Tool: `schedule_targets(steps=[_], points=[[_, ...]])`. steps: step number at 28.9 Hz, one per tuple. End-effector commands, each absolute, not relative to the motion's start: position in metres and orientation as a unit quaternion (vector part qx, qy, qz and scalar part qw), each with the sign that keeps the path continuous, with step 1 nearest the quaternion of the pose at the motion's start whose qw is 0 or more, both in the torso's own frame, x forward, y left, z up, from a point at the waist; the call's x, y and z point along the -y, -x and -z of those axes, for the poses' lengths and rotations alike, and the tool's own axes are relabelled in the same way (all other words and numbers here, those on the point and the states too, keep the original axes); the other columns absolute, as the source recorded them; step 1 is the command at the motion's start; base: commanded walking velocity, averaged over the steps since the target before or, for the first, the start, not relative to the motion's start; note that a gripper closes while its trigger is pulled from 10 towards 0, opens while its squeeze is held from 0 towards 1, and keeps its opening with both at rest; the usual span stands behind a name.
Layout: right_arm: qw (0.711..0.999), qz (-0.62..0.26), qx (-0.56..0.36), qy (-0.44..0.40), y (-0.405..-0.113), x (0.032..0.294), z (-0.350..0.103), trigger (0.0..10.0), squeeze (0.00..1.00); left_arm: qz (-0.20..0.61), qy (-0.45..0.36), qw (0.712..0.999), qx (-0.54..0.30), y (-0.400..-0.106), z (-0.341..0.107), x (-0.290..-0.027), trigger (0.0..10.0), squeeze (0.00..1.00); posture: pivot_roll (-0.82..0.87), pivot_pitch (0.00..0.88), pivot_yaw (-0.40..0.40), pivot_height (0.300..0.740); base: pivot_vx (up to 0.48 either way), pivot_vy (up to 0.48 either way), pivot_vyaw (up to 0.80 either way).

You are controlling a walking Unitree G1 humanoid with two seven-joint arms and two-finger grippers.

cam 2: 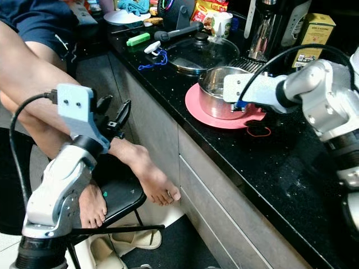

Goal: Kitchen organization

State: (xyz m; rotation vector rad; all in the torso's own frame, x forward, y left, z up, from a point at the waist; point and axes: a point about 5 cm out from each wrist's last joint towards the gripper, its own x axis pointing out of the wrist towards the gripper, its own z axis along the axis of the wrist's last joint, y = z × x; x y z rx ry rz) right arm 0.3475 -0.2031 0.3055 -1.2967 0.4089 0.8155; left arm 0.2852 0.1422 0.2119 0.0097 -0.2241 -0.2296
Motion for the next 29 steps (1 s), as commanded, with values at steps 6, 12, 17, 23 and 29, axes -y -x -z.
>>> schedule_targets(steps=[6, 12, 17, 23, 29], points=[[0.707, -0.383, -0.149, 0.575, -0.347, 0.189, -0.317, 10.0, 0.0, 0.116, -0.009, 0.987, 0.113, -0.287, -0.212, -0.141, 10.0, 0.0, -0.12, 0.0, -0.013, 0.732, 0.0, 0.0, 0.0], [0.684, -0.428, -0.152, 0.571, -0.344, 0.168, -0.295, 10.0, 0.0, 0.123, -0.011, 0.986, 0.113, -0.287, -0.211, -0.138, 10.0, 0.0, -0.11, 0.0, -0.01, 0.732, 0.0, 0.0, 0.0], [0.666, -0.453, -0.149, 0.574, -0.344, 0.151, -0.284, 10.0, 0.0, 0.121, -0.013, 0.986, 0.114, -0.286, -0.212, -0.14, 10.0, 0.0, -0.11, 0.0, -0.011, 0.732, 0.0, 0.0, 0.0], [0.653, -0.464, -0.151, 0.579, -0.343, 0.144, -0.279, 10.0, 0.0, 0.122, -0.013, 0.986, 0.112, -0.285, -0.211, -0.14, 10.0, 0.0, -0.09, 0.0, -0.008, 0.732, 0.0, 0.0, 0.0], [0.641, -0.475, -0.156, 0.582, -0.341, 0.14, -0.274, 10.0, 0.0, 0.124, -0.012, 0.986, 0.114, -0.286, -0.213, -0.139, 10.0, 0.0, -0.08, 0.0, -0.005, 0.732, 0.0, 0.0, 0.0]])
